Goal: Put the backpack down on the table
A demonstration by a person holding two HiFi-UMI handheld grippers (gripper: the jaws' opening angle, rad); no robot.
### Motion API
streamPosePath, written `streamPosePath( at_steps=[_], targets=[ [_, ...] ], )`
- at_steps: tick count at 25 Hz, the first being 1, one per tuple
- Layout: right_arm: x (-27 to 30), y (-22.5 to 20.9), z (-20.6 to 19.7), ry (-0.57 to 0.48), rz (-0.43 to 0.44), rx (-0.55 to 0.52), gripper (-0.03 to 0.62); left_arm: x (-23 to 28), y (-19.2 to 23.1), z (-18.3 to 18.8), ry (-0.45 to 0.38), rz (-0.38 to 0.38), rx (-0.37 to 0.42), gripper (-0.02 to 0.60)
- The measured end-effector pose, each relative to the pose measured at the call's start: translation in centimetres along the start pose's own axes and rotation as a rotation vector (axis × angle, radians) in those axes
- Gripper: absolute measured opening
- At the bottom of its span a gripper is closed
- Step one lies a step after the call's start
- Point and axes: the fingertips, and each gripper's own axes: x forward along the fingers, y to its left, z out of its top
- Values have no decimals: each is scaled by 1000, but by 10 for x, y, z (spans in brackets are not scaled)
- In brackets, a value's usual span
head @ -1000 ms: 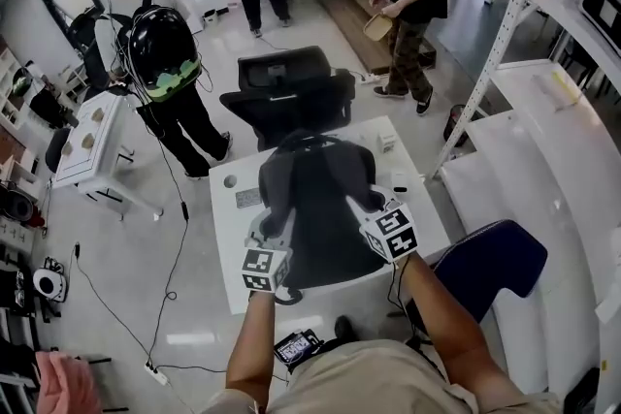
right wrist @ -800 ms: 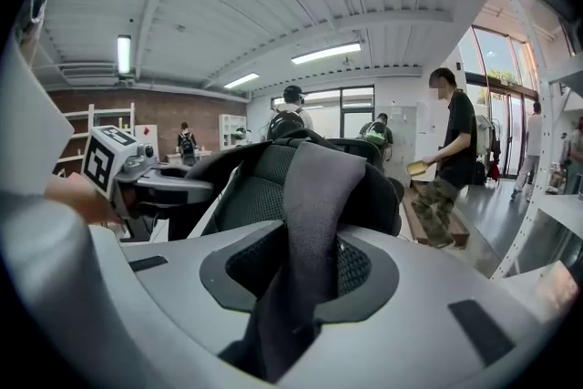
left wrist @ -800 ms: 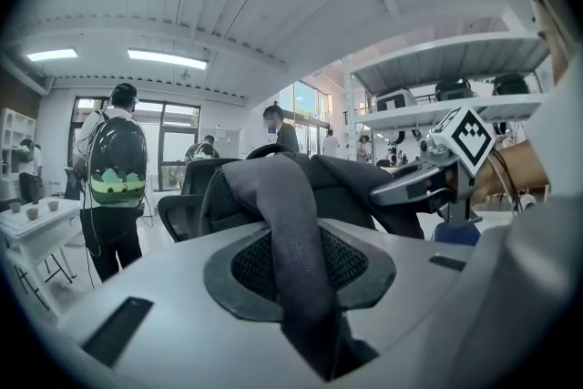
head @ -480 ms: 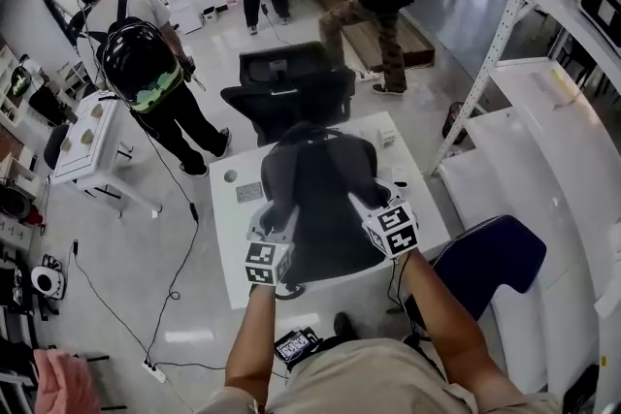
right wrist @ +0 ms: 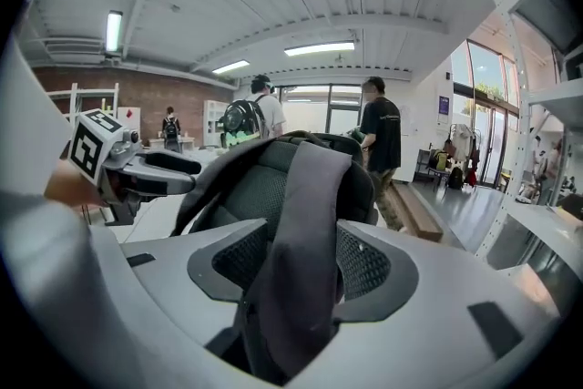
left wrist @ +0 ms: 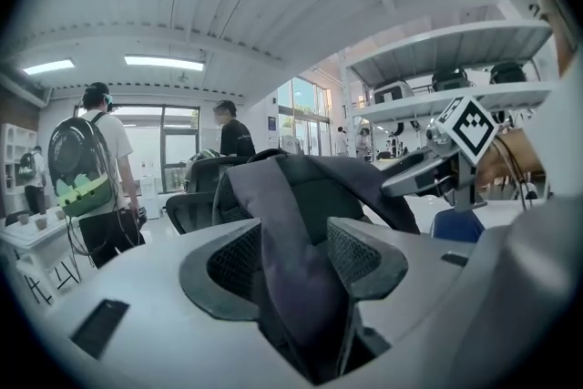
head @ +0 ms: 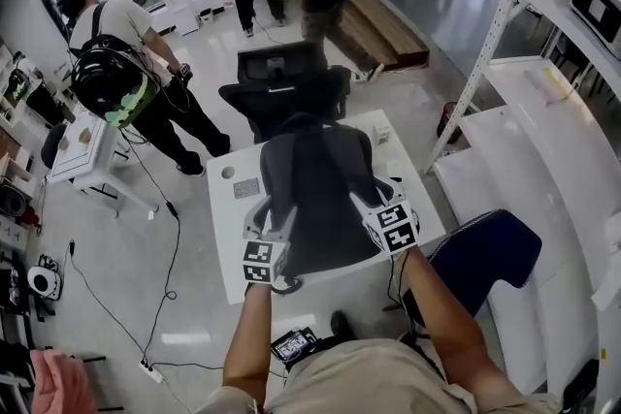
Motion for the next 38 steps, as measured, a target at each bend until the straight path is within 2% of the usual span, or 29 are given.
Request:
streamPosePath(
  at_steps=[7, 14, 18, 20, 23, 30, 38],
  targets=[
    [-25, 9, -3, -2, 17, -14, 207, -27, -7, 4, -25, 32, -2, 213],
    [-72, 21, 0, -58, 77, -21, 207, -64, -37, 42, -89, 78, 39, 213],
    [-114, 24, -1, -99, 115, -30, 189, -91, -77, 70, -132, 77, 67, 212],
    [-140, 26, 1, -135, 120, -28, 69, -105, -100, 82, -146, 68, 91, 212],
    [-183, 31, 4, -187, 130, -32, 38, -128, -138, 99, -171, 56, 123, 189],
    [-285, 47, 26, -287, 177, -98, 28, -183, -219, 132, -243, 53, 171, 72],
    [-372, 82, 30, -335, 253, -163, 26, -240, -288, 150, -304, 39, 192, 29]
  ],
)
